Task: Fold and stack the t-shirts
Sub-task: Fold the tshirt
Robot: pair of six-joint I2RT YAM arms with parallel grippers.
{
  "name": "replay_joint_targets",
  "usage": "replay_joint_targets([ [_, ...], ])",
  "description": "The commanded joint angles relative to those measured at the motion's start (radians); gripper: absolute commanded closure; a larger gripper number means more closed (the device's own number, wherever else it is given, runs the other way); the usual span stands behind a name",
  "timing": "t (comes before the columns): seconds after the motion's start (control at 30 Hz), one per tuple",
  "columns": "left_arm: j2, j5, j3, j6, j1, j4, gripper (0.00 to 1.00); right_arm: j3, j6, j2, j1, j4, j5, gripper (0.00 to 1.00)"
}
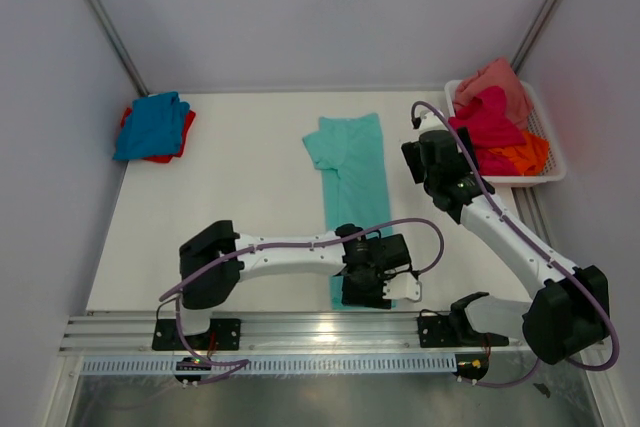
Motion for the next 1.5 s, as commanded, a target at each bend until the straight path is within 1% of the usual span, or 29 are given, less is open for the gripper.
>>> replay_joint_targets([
  [0.0,0.005,0.103,0.026,0.062,-0.002,-0.049,0.45,0.016,0.017,0.002,-0.003,0.041,0.020,0.01],
  [0.07,0.013,0.101,0.020,0.069,-0.002,-0.038,0.41,0.016,0.017,0.002,-0.003,0.041,0.020,0.01],
  [0.17,0.034,0.103,0.017,0.074,-0.002,-0.028,0.39,0.016,0.015,0.002,-0.003,0.043,0.020,0.00],
  [0.3,0.048,0.065,0.000,0.062,0.000,0.003,0.39,0.013,0.012,0.002,-0.003,0.044,0.021,0.01],
  [0.33,0.045,0.037,-0.009,0.059,-0.002,0.018,0.39,0.012,0.011,0.004,-0.003,0.043,0.023,0.01],
  [0.37,0.038,0.022,-0.020,0.040,-0.002,0.060,0.39,0.012,0.009,0.004,-0.003,0.046,0.021,0.01],
  [0.47,0.040,-0.044,-0.046,0.013,-0.002,0.107,0.39,0.012,0.008,0.009,-0.003,0.046,0.021,0.00],
  [0.63,0.064,-0.109,-0.073,-0.029,0.000,0.192,0.39,0.012,0.009,0.012,-0.003,0.044,0.024,0.01],
  [0.77,0.067,-0.124,-0.070,-0.040,-0.002,0.219,0.39,0.012,0.005,0.016,-0.006,0.046,0.023,0.01],
  [0.8,0.070,-0.154,-0.067,-0.046,-0.002,0.219,0.39,0.013,0.005,0.019,-0.008,0.047,0.026,0.01],
  [0.93,0.086,-0.164,-0.050,-0.069,-0.003,0.210,0.39,0.013,0.006,0.019,-0.011,0.044,0.029,0.01],
  [1.13,0.059,-0.138,-0.044,-0.081,-0.005,0.177,0.39,0.013,0.006,0.022,-0.014,0.043,0.029,0.00],
  [1.23,0.037,-0.074,-0.041,-0.084,-0.005,0.146,0.39,0.015,0.006,0.024,-0.014,0.043,0.031,0.01],
  [1.47,-0.005,0.020,-0.021,-0.070,-0.005,0.071,0.39,0.013,0.005,0.024,-0.015,0.043,0.029,0.01],
])
